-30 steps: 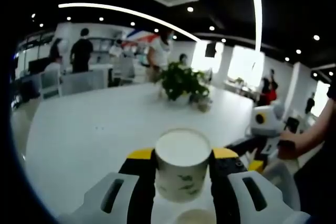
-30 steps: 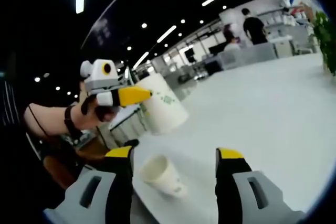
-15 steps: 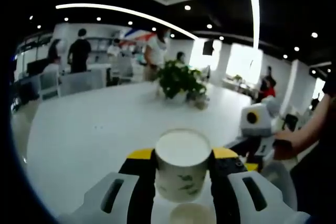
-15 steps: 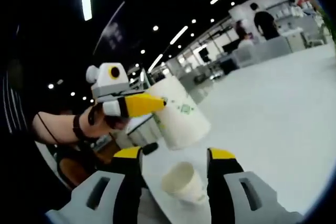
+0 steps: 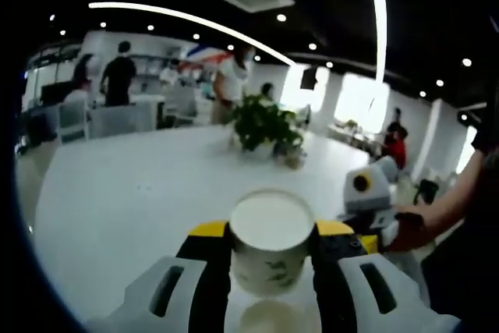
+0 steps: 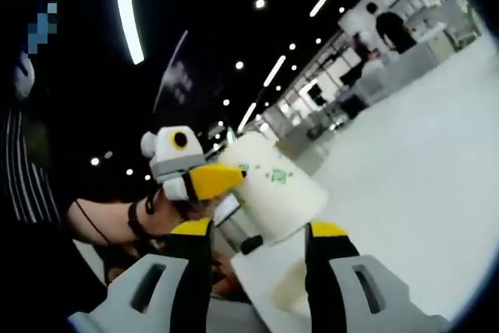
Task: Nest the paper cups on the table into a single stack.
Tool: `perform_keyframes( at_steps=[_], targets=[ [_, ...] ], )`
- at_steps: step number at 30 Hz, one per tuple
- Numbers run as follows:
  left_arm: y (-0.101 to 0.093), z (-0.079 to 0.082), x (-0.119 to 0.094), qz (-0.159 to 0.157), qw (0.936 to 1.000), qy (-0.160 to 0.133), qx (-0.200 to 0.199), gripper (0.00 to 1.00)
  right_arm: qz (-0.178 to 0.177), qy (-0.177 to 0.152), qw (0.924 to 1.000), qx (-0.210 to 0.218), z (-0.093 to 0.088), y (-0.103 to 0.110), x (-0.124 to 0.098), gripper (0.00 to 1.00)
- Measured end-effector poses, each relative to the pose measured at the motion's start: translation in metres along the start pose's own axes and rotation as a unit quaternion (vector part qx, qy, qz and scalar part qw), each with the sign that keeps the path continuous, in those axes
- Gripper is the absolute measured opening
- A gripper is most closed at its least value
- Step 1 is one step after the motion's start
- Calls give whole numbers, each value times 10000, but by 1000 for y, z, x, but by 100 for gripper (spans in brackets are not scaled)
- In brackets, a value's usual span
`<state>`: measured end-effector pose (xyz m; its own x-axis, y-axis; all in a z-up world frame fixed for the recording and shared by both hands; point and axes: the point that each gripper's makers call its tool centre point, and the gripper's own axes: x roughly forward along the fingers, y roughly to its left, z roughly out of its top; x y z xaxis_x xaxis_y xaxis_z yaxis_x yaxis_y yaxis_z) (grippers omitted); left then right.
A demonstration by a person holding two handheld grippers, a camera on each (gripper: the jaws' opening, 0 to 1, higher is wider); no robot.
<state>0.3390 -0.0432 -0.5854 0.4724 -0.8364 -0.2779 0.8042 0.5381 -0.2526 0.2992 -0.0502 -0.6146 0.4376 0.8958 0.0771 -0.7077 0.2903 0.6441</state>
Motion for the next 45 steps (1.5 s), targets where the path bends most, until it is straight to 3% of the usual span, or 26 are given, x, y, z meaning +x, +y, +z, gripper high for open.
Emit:
perform_keyframes(
  at_steps=[3,19,28,39,42,45],
  targets=[
    [0,-1,-2,-62,10000,43,-65,38,11,-177,9998,109,6,0,-3,40],
    [-15,-5,-13,-408,9991,121,-43,38,236,-360,9984,375,7,6,-13,21],
    [-20,-10,-20,-568,9982,127,-174,38,493,-540,9954,627,12,12,-16,13],
    [-24,-15,-22,-667,9977,129,47,39,876,-730,9896,872,20,18,-22,5],
    [-24,-15,-21,-677,9977,91,44,42,1067,-689,9868,1001,22,22,-24,2],
    [-23,-15,-22,-639,9978,75,147,44,1129,-627,9878,874,24,30,-22,0]
  ],
)
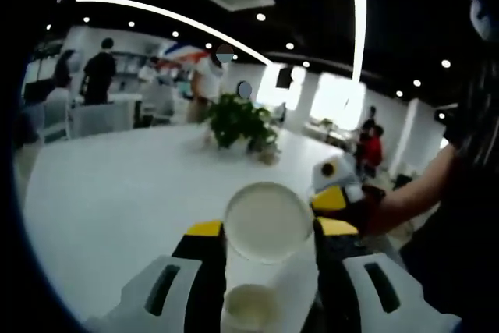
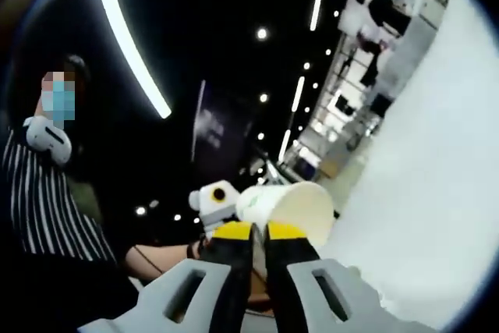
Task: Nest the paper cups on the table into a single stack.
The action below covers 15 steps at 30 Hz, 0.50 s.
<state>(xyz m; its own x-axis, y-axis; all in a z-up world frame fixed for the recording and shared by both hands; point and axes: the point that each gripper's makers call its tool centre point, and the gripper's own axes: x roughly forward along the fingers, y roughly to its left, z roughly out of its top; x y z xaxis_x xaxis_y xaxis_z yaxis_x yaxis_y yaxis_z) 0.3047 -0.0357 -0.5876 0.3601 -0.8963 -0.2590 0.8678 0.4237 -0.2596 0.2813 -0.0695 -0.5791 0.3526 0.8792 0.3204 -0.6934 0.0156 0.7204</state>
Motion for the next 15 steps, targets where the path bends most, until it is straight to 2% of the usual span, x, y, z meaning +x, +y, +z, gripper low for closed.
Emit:
perform_keyframes(
  at_steps=[3,6,10,14,15],
  targets=[
    [2,-1,-3,67,9999,-2,142,45,100,7,9999,63,3,4,2,0],
    [5,-1,-7,90,9999,-43,140,41,138,-77,9999,53,8,6,2,0],
    [10,-1,-12,195,9996,-113,194,39,31,-113,9999,75,11,-1,0,0],
    [19,3,-16,485,9980,-311,273,54,-29,-83,9999,119,13,-2,0,0],
    [19,2,-17,505,9979,-308,249,54,-37,-76,9999,126,13,-4,-1,0]
  ],
)
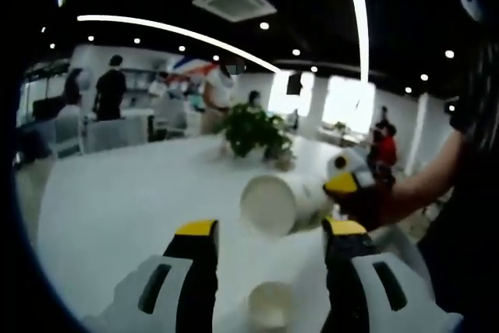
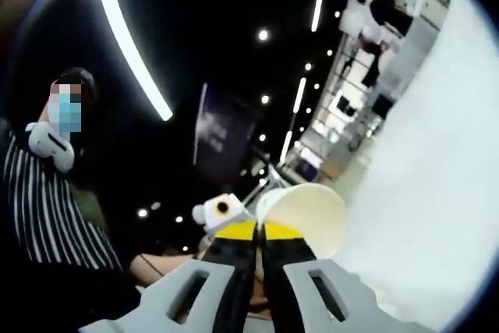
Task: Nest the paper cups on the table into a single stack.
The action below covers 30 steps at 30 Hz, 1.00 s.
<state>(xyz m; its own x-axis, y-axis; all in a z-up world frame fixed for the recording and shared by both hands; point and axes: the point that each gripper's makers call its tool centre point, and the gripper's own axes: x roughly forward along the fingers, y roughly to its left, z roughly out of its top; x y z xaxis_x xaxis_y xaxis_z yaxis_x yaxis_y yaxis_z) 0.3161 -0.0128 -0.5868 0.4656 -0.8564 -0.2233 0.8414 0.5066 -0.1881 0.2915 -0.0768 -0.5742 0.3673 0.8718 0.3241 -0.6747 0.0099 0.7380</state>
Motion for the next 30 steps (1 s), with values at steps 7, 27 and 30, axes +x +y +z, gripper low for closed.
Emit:
perform_keyframes(
  at_steps=[7,27,30],
  targets=[
    [-3,-10,-2,51,10000,21,-63,54,-72,76,9999,-2,-2,-1,-3,0],
    [-8,-22,-11,369,9990,-76,223,74,-427,594,9970,-253,-3,-2,1,0],
    [-9,-25,-12,386,9989,-4,271,77,-432,632,9967,-279,0,-2,3,0]
  ],
)
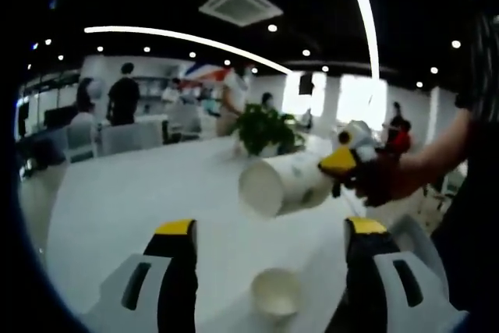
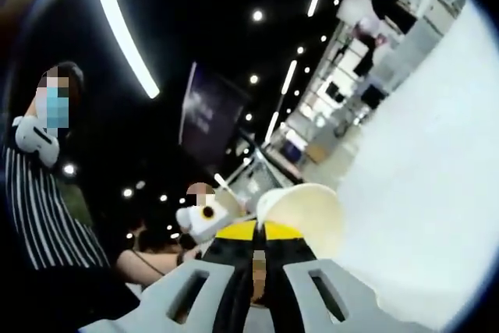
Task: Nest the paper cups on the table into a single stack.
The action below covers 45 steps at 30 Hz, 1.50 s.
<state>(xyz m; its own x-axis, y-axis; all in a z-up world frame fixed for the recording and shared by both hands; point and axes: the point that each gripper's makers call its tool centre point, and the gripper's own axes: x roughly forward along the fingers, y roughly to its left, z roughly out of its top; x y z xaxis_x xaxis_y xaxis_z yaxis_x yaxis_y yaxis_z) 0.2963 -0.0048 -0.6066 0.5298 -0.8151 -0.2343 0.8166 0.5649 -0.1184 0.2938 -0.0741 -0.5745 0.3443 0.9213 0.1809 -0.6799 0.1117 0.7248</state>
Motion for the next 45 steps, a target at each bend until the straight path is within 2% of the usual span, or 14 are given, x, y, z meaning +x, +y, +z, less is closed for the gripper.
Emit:
perform_keyframes(
  at_steps=[4,8,11,13,18,25,26,30,31,32,35,40,42,45],
  targets=[
    [1,0,-3,54,10000,-15,4,81,22,87,9999,-94,5,4,3,0],
    [5,0,-4,198,9998,-56,20,93,-64,239,9997,-93,7,1,4,0],
    [8,1,-7,275,9995,-77,127,94,-132,391,9989,-209,8,0,4,0],
    [11,1,-8,343,9993,-124,103,98,-195,514,9980,-300,9,0,5,0],
    [16,5,-13,474,9984,-289,49,98,-140,744,9964,-390,13,3,6,0],
    [20,1,-15,547,9983,-180,119,98,-253,1251,9882,-847,14,4,14,0],
    [21,1,-16,566,9982,-184,119,98,-312,1516,9833,-960,11,2,13,0],
    [28,1,-20,687,9973,-157,195,96,-390,2100,9656,-1481,5,2,18,0],
    [28,1,-21,689,9973,-160,189,96,-401,2160,9637,-1516,4,2,18,0],
    [30,1,-21,703,9972,-152,181,96,-408,2306,9583,-1641,3,1,20,0],
    [32,-2,-21,738,9971,-106,180,96,-396,2522,9482,-1889,3,1,24,0],
    [35,-4,-25,811,9965,-188,33,97,-341,2931,9294,-2218,-1,3,31,0],
    [35,-8,-25,806,9966,-135,62,96,-330,3246,9121,-2481,-7,3,31,0],
    [35,-12,-27,793,9968,-72,97,96,-233,3694,8825,-2903,-19,3,32,0]
  ],
)
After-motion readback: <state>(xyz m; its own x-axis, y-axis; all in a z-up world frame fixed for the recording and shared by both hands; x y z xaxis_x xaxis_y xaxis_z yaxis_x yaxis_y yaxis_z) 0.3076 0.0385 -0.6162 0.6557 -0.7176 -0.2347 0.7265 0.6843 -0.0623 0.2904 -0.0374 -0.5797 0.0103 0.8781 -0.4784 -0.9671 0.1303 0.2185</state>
